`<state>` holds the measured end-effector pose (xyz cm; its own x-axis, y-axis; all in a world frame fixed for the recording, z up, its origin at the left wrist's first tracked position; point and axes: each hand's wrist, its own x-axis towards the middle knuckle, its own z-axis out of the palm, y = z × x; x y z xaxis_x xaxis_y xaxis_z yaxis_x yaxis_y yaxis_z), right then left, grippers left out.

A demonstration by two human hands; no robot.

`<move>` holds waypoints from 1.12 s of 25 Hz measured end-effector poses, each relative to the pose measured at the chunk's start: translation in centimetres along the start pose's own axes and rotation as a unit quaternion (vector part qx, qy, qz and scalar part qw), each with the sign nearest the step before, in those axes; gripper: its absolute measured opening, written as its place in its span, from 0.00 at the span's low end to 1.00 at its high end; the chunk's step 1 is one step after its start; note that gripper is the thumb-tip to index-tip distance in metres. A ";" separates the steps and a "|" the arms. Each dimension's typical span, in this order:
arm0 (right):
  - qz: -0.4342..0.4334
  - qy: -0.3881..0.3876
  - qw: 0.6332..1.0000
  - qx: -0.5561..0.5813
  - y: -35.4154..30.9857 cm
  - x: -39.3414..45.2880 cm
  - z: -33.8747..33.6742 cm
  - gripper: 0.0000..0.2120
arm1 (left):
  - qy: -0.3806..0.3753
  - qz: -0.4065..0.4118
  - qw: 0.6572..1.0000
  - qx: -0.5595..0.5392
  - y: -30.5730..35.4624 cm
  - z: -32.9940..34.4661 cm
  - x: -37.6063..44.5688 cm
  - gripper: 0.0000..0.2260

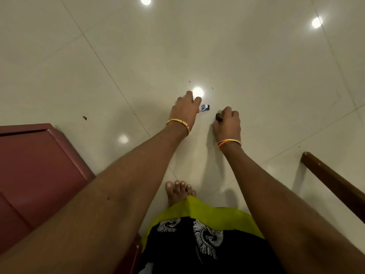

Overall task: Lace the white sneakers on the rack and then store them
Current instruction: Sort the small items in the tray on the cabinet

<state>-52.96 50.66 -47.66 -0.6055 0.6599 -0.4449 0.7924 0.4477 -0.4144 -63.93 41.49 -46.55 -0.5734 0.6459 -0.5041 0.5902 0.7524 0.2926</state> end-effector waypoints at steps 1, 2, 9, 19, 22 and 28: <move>0.022 -0.004 0.999 0.024 -0.1 -0.2 -0.2 0.10 | -0.005 -0.028 0.998 -0.051 -0.4 0.2 -0.8 0.15; 0.044 -0.010 0.998 0.049 -0.3 -0.6 -0.5 0.11 | -0.009 -0.066 0.991 -0.112 -0.7 0.2 -1.9 0.13; 0.089 -0.054 0.971 0.216 -8.4 -7.0 -7.0 0.04 | 0.102 -0.265 0.848 -0.449 -0.9 -7.4 -14.6 0.11; -0.027 -0.315 0.885 0.341 -28.0 -24.1 -19.6 0.05 | 0.311 -0.337 0.531 -0.712 -2.4 -26.1 -38.4 0.11; -0.121 -0.367 0.878 0.284 -32.3 -31.1 -20.3 0.04 | 0.363 -0.362 0.415 -0.751 -3.9 -27.9 -46.1 0.12; -0.178 -0.456 0.848 0.204 -36.4 -44.3 -16.5 0.06 | 0.378 -0.445 0.235 -0.777 -6.7 -25.3 -61.0 0.06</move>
<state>-53.77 15.15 0.24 -0.7543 -0.2976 -0.5852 0.5678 0.1518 -0.8090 -47.34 0.33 2.77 -0.3602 -0.4611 -0.8110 -0.5388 -0.6068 0.5843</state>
